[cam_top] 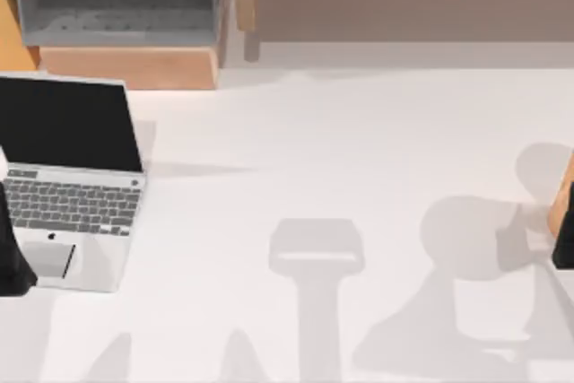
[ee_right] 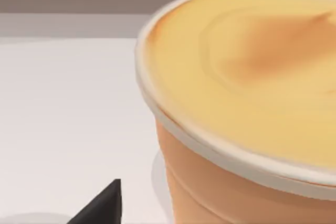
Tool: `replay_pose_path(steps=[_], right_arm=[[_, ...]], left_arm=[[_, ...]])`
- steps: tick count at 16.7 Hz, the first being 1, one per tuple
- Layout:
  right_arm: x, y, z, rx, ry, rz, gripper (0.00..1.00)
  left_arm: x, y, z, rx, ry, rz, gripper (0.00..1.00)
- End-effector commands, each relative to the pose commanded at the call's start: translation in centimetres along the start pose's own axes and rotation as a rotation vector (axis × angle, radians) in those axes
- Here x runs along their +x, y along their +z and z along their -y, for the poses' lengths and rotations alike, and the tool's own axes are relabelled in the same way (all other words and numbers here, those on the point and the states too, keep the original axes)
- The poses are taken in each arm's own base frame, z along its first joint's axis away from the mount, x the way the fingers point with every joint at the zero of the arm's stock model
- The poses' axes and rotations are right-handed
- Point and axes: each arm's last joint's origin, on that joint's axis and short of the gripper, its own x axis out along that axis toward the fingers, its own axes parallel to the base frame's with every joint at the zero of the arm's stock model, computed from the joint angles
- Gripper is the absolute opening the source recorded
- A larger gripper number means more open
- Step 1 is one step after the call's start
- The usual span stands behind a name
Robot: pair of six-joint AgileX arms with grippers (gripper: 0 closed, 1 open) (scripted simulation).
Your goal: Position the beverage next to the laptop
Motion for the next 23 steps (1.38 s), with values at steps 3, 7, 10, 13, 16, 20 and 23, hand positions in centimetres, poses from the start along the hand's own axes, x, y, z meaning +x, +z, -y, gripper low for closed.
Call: replay_pose_path(steps=[3, 7, 10, 13, 16, 20, 23], right_arm=[[1.8, 0.0, 0.0, 0.001, 0.000, 0.004, 1.00], [3.8, -0.7, 0.3, -0.001, 0.000, -0.004, 1.00], [4.5, -1.1, 0.4, 0.000, 0.000, 0.000, 1.00], [4.6, -1.1, 0.4, 0.000, 0.000, 0.002, 1.00], [4.6, -1.1, 0.4, 0.000, 0.000, 0.002, 0.92], [4.6, -1.1, 0.4, 0.000, 0.000, 0.002, 0.62], [4.6, -1.1, 0.4, 0.000, 0.000, 0.002, 0.40]], left_arm=[[0.0, 0.0, 0.0, 0.000, 0.000, 0.000, 1.00], [0.0, 0.0, 0.0, 0.000, 0.000, 0.000, 1.00], [0.0, 0.0, 0.0, 0.000, 0.000, 0.000, 1.00], [0.0, 0.0, 0.0, 0.000, 0.000, 0.000, 1.00], [0.0, 0.0, 0.0, 0.000, 0.000, 0.000, 1.00], [0.0, 0.0, 0.0, 0.000, 0.000, 0.000, 1.00], [0.0, 0.0, 0.0, 0.000, 0.000, 0.000, 1.00]])
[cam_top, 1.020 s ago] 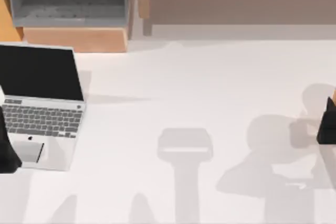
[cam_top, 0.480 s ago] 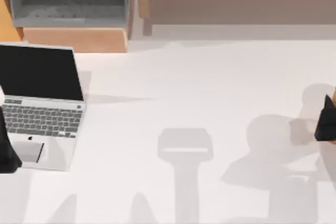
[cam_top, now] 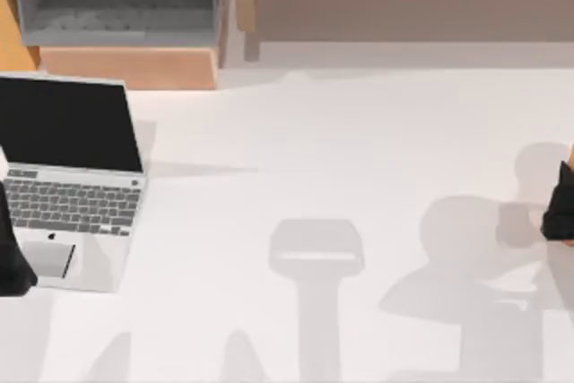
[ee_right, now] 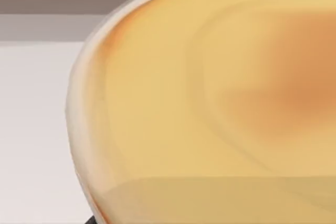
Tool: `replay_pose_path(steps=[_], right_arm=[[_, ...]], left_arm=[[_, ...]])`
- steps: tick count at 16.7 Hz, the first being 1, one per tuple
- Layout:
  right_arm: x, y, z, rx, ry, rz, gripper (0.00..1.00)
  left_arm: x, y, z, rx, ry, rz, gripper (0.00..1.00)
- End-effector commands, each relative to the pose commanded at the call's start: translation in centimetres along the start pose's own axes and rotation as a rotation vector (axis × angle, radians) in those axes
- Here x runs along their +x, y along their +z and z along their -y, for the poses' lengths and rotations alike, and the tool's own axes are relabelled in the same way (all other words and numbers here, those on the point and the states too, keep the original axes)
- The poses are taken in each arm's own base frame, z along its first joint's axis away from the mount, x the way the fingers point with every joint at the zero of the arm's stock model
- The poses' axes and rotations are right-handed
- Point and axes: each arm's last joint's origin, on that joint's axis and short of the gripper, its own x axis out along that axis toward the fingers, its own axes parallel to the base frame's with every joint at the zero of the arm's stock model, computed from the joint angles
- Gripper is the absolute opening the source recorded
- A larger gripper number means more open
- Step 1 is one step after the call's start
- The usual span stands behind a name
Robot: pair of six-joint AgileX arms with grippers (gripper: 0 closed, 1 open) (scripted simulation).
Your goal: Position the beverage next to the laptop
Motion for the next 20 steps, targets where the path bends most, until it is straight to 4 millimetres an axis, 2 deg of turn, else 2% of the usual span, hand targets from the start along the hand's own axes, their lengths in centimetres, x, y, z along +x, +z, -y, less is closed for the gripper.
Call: replay_pose_path(steps=[5, 6, 15, 20], right_arm=[[0.00, 0.00, 0.00, 0.000, 0.000, 0.000, 0.02], [0.00, 0.00, 0.00, 0.000, 0.000, 0.000, 0.00], [-0.03, 0.01, 0.00, 0.001, 0.001, -0.001, 0.00], [-0.31, 0.77, 0.01, 0.001, 0.000, -0.006, 0.00]], left_arm=[[0.00, 0.00, 0.00, 0.000, 0.000, 0.000, 1.00], [0.00, 0.00, 0.00, 0.000, 0.000, 0.000, 1.00], [0.00, 0.00, 0.00, 0.000, 0.000, 0.000, 1.00], [0.00, 0.00, 0.00, 0.000, 0.000, 0.000, 1.00]])
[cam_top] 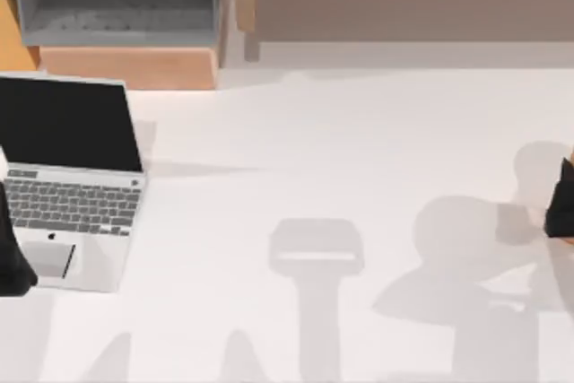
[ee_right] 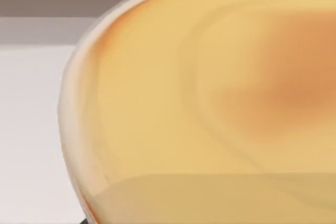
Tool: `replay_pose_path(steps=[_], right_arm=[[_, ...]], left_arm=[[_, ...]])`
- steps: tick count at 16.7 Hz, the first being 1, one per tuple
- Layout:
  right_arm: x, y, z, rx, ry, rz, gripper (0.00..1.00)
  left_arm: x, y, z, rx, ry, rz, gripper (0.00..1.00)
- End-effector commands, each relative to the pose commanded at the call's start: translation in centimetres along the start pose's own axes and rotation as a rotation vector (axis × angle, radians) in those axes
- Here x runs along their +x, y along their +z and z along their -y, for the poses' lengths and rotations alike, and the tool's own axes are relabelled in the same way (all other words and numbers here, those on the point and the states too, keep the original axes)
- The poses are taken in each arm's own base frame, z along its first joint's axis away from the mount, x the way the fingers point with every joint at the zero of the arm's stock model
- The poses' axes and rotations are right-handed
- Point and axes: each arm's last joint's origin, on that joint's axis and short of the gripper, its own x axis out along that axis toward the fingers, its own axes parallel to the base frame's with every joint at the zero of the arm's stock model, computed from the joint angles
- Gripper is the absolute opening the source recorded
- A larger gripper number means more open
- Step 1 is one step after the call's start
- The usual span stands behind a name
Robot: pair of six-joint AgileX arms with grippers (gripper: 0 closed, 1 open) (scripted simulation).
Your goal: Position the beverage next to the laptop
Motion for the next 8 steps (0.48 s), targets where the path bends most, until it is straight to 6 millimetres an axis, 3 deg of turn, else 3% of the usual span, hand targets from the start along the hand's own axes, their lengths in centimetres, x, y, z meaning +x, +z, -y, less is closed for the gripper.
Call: replay_pose_path(steps=[5, 8], right_arm=[[0.0, 0.0, 0.0, 0.001, 0.000, -0.001, 0.00], [0.7, 1.7, -0.4, 0.013, -0.004, 0.061, 0.00]], left_arm=[[0.0, 0.0, 0.0, 0.000, 0.000, 0.000, 1.00], [0.0, 0.0, 0.0, 0.000, 0.000, 0.000, 1.00]])
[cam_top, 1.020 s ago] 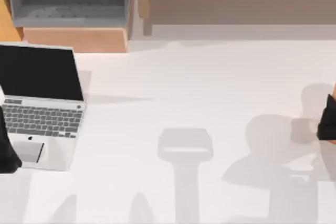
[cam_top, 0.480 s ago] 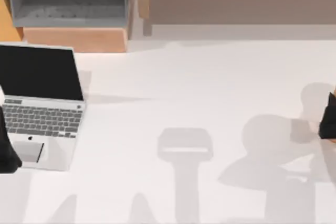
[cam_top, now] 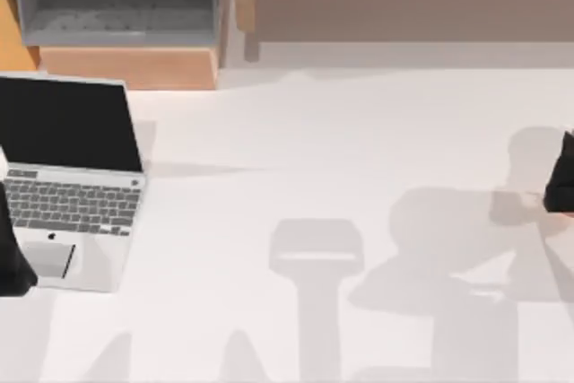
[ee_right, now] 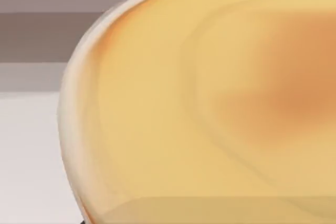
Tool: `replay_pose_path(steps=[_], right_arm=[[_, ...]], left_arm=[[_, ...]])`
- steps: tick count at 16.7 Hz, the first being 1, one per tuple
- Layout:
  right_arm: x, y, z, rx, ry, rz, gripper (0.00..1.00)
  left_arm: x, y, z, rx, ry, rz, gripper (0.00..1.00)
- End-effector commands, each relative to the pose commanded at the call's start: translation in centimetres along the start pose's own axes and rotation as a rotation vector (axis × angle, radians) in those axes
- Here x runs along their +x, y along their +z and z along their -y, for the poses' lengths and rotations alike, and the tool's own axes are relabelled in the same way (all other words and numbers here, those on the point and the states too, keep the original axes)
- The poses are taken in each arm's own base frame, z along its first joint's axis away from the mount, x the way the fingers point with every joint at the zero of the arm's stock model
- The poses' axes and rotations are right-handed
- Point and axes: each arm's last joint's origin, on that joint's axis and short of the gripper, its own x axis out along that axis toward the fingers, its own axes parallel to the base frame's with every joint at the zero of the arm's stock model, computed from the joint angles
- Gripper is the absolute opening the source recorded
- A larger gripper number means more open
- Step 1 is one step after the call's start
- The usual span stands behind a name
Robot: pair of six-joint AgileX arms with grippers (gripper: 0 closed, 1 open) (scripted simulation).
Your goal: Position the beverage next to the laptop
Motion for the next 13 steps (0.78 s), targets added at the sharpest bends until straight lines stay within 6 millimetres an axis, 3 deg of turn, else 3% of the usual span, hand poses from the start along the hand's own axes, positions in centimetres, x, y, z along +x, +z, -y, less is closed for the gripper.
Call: replay_pose_path(steps=[3, 6, 9, 13], right_arm=[[2.5, 3.1, -1.5, 0.022, -0.004, 0.064, 0.00], [5.5, 7.5, -4.2, 0.064, -0.001, 0.142, 0.00], [8.0, 10.9, -8.0, 0.111, 0.003, 0.172, 0.00], [10.0, 14.1, -14.8, 0.174, 0.012, 0.160, 0.00]], left_arm=[[0.0, 0.0, 0.0, 0.000, 0.000, 0.000, 1.00], [0.0, 0.0, 0.0, 0.000, 0.000, 0.000, 1.00], [0.0, 0.0, 0.0, 0.000, 0.000, 0.000, 1.00], [0.0, 0.0, 0.0, 0.000, 0.000, 0.000, 1.00]])
